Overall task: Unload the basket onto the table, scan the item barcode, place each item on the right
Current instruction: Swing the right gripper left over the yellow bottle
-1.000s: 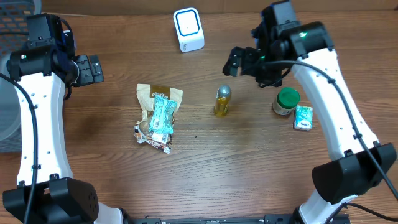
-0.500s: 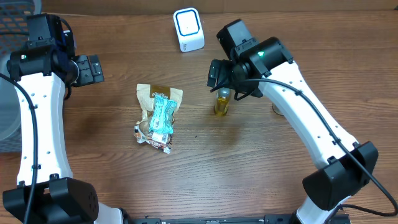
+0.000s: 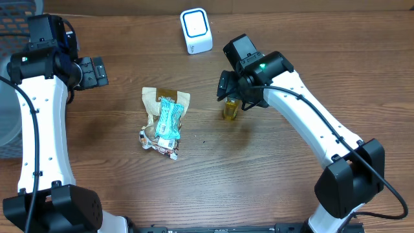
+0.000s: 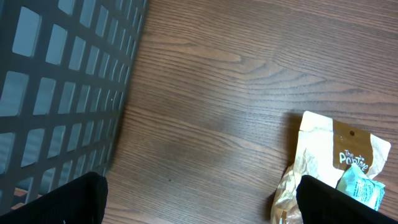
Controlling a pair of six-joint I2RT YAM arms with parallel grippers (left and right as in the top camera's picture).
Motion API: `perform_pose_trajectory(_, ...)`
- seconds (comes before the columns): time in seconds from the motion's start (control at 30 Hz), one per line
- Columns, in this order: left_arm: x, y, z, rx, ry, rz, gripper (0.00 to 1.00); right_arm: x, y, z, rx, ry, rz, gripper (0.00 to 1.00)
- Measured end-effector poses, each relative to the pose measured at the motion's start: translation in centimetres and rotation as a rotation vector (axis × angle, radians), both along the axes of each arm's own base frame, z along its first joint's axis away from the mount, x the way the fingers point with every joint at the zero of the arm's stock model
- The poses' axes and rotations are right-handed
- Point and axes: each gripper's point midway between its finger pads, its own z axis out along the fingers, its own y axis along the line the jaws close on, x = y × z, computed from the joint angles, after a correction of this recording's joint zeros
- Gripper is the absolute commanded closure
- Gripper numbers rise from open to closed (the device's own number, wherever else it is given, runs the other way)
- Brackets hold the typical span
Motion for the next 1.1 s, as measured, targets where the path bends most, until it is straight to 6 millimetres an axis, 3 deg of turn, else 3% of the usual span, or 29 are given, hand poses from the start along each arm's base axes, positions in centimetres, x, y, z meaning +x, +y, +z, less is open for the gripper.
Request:
perform_pose_trajectory(0.2, 0.0, 0.0, 0.0, 0.0, 0.0, 0.0, 0.0, 0.6, 0.3, -1.4, 0.012, -0.025, -0.001, 0.12)
perform_pose_trajectory(0.37, 0.0, 0.0, 0.0, 0.0, 0.0, 0.0, 0.0, 0.3, 0.1, -2.8, 0.004, -0.012, -0.001, 0.25)
perform_pose_trajectory(1.1, 0.0, 0.0, 0.0, 0.0, 0.0, 0.0, 0.0, -0.2, -0.1, -3.0, -0.015, 0.004, 0.029, 0.57)
